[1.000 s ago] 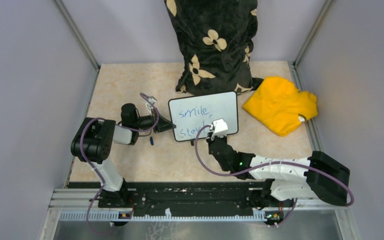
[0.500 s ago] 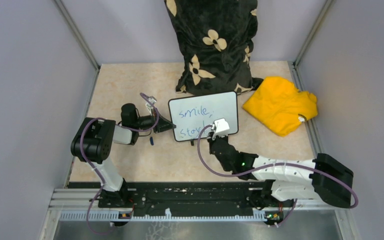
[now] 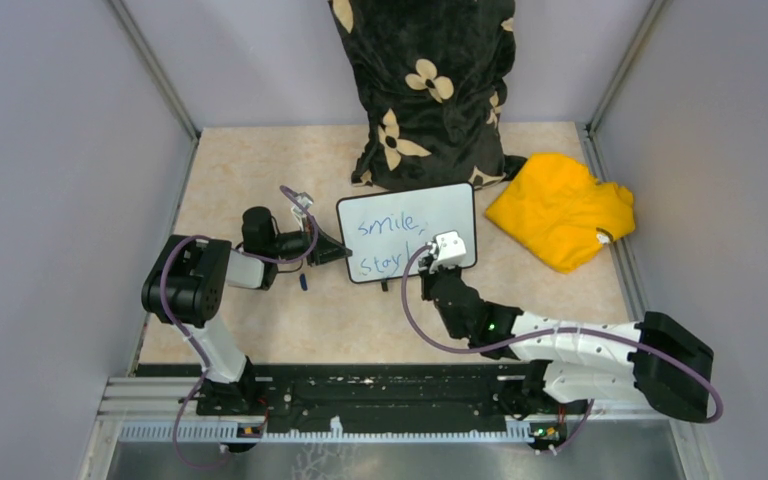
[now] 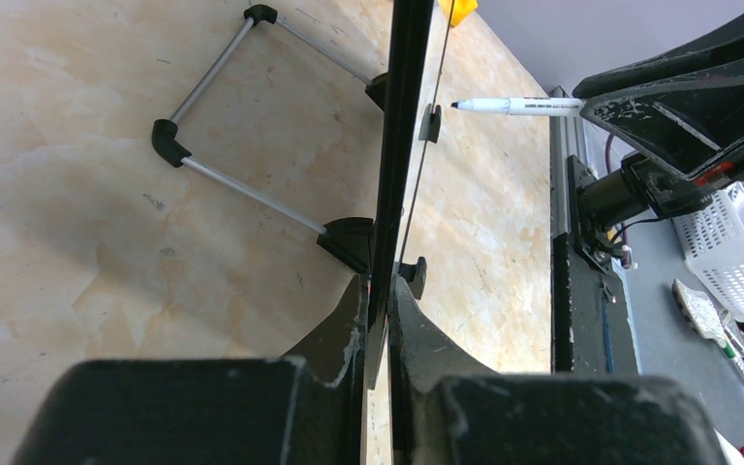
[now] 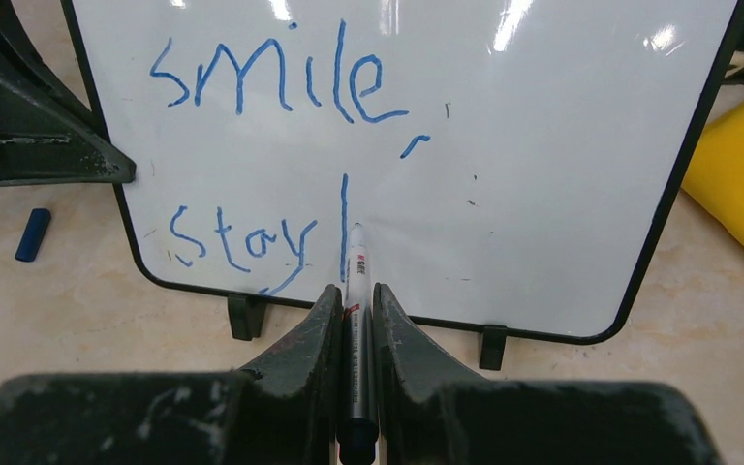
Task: Write a sentence on the whiteboard
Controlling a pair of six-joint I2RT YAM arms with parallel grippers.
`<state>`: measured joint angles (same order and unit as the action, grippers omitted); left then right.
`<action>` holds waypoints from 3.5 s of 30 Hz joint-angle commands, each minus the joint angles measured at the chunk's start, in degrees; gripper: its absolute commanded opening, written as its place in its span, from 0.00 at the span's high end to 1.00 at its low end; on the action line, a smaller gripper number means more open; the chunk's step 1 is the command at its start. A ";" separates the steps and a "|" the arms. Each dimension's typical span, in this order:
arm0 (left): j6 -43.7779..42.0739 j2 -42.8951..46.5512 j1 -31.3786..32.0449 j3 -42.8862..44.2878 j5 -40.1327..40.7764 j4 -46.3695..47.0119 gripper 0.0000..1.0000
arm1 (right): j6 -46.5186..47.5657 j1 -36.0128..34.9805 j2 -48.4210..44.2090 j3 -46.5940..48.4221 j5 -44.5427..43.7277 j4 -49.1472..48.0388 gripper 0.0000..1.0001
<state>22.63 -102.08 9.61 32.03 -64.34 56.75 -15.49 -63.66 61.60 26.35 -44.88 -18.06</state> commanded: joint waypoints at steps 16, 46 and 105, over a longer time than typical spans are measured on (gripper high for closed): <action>-0.53 -1.56 0.85 0.66 0.43 -3.48 1.00 | 0.01 1.25 4.30 4.06 -0.84 -2.06 1.00; -0.48 -1.62 0.85 0.70 0.44 -3.57 1.00 | -3.24 1.42 5.08 3.15 -0.35 2.00 1.00; -0.66 -1.70 0.94 0.91 0.45 -4.00 1.00 | -6.94 3.54 0.00 -0.96 2.18 4.89 1.00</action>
<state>22.44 -102.17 9.93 32.38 -64.38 56.10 -20.69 -60.60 63.20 26.22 -43.13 -13.69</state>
